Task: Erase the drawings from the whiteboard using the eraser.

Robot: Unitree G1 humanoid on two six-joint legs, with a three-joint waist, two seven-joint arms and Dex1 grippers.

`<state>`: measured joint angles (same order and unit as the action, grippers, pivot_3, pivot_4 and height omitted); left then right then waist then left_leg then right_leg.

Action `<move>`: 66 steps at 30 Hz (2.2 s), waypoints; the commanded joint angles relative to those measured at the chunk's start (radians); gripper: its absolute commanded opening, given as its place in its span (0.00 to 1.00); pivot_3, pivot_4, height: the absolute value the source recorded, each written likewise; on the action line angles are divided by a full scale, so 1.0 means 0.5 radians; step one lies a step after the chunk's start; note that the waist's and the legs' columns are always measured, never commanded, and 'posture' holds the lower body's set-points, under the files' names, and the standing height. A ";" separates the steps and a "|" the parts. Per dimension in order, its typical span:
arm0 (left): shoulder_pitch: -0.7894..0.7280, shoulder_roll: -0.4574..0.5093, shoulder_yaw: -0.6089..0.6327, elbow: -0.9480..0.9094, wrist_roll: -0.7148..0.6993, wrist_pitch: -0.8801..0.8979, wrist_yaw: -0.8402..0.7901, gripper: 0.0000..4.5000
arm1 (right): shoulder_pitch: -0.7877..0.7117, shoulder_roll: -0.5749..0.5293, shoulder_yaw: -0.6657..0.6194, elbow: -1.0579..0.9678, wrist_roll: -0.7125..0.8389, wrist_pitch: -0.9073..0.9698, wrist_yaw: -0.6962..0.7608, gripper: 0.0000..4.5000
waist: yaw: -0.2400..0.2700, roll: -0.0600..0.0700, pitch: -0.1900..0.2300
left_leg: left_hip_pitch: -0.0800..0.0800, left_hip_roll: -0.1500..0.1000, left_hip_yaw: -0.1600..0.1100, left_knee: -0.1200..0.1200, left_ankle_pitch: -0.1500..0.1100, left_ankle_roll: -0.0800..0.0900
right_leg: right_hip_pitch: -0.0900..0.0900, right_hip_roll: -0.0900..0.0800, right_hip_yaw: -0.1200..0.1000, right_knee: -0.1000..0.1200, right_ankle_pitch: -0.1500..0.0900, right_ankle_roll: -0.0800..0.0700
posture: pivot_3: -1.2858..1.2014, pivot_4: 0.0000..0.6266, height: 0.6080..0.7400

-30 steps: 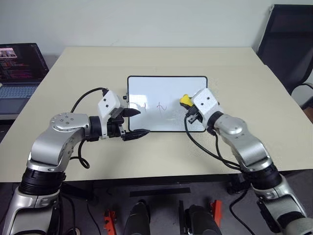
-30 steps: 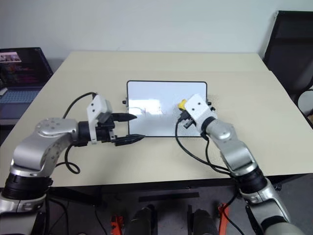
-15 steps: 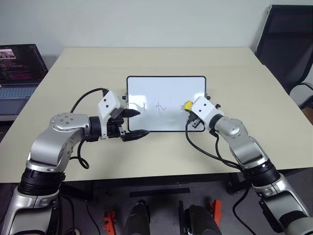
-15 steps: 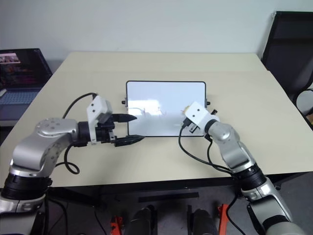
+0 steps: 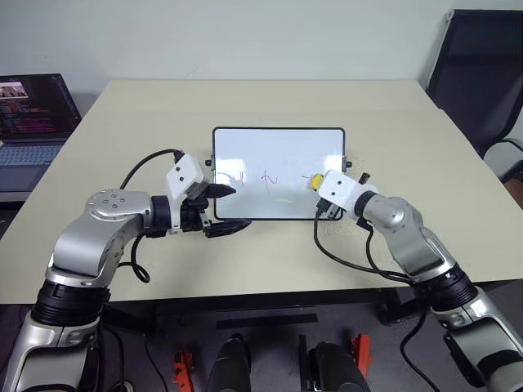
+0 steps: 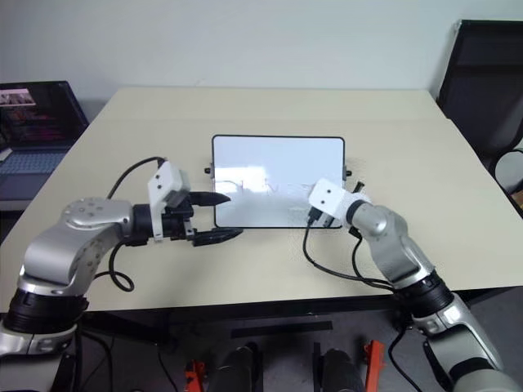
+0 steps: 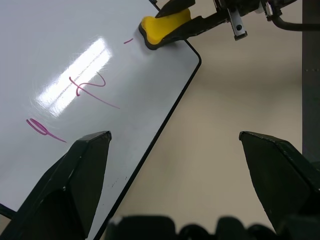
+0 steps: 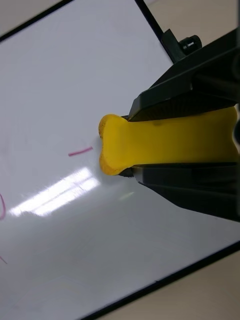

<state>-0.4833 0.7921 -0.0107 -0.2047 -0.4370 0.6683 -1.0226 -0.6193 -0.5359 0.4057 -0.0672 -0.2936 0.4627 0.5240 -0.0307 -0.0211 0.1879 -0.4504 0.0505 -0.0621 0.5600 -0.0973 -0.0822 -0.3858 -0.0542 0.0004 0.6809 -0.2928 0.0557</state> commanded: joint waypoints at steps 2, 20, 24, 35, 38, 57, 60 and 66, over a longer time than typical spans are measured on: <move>-0.003 0.037 0.028 -0.031 0.002 -0.035 -0.012 1.00 | -0.057 -0.009 0.017 0.081 -0.133 -0.085 -0.011 0.17 | 0.000 0.000 0.000 | 0.000 0.000 0.000 0.001 0.001 0.001 | 0.000 0.000 0.000 0.000 -0.002 -0.005 | 0.52 0.24 1.00; 0.097 0.079 0.061 -0.103 -0.017 -0.015 0.017 1.00 | -0.151 0.268 -0.061 0.280 -0.150 -0.173 -0.042 0.00 | -0.003 0.000 0.000 | 0.001 0.000 0.009 0.000 0.002 0.003 | -0.004 0.001 0.012 -0.001 0.004 -0.002 | 0.52 0.24 1.00; 0.096 0.074 0.052 -0.102 -0.017 -0.018 0.024 1.00 | -0.149 0.301 -0.125 0.253 -0.100 -0.156 -0.036 0.00 | -0.003 0.000 0.000 | 0.001 0.000 0.011 0.000 0.003 0.004 | -0.004 0.001 0.013 -0.001 0.005 -0.002 | 0.52 0.24 1.00; 0.122 0.078 0.023 -0.153 -0.070 -0.060 -0.083 1.00 | 0.380 -0.061 -0.438 -0.822 0.331 0.438 0.502 0.00 | 0.000 -0.001 0.001 | -0.002 0.001 0.014 -0.003 0.002 0.003 | -0.007 0.000 0.014 -0.003 0.005 0.003 | 0.52 0.24 1.00; 0.106 0.086 -0.029 -0.145 -0.061 -0.093 -0.157 1.00 | 0.493 -0.160 -0.459 -1.020 0.436 0.587 0.585 0.00 | -0.004 -0.001 0.001 | 0.001 0.002 0.015 -0.003 0.002 0.003 | -0.007 0.000 0.015 -0.002 0.002 -0.003 | 0.52 0.24 1.00; 0.048 0.059 -0.061 0.007 0.055 -0.254 -0.187 1.00 | 0.098 0.185 -0.314 -0.377 0.349 0.188 0.085 0.99 | -0.001 -0.001 0.001 | -0.001 0.001 0.018 -0.003 0.002 0.003 | -0.008 0.000 0.017 -0.004 0.003 -0.001 | 0.52 0.24 1.00; 0.070 0.061 -0.058 -0.024 0.052 -0.248 -0.181 1.00 | 0.040 0.200 -0.290 -0.182 0.330 0.064 0.064 0.99 | -0.002 -0.001 0.001 | -0.001 0.001 0.018 -0.002 0.002 0.004 | -0.008 0.000 0.017 -0.004 0.004 0.000 | 0.52 0.24 1.00; 0.095 0.066 -0.050 -0.044 0.051 -0.247 -0.163 1.00 | -0.041 0.232 -0.320 0.125 0.306 -0.111 0.029 0.99 | -0.002 -0.001 0.001 | -0.001 0.001 0.018 -0.002 0.002 0.004 | -0.007 0.000 0.017 -0.004 0.004 0.000 | 0.52 0.24 1.00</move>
<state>-0.4351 0.8196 -0.0540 -0.1930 -0.4096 0.5585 -1.1055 -0.6130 -0.4230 0.2631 -0.0053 -0.1364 0.4453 0.5507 -0.0315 -0.0218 0.1883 -0.4509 0.0509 -0.0530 0.5588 -0.0962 -0.0804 -0.3895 -0.0541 0.0091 0.6790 -0.2906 0.0562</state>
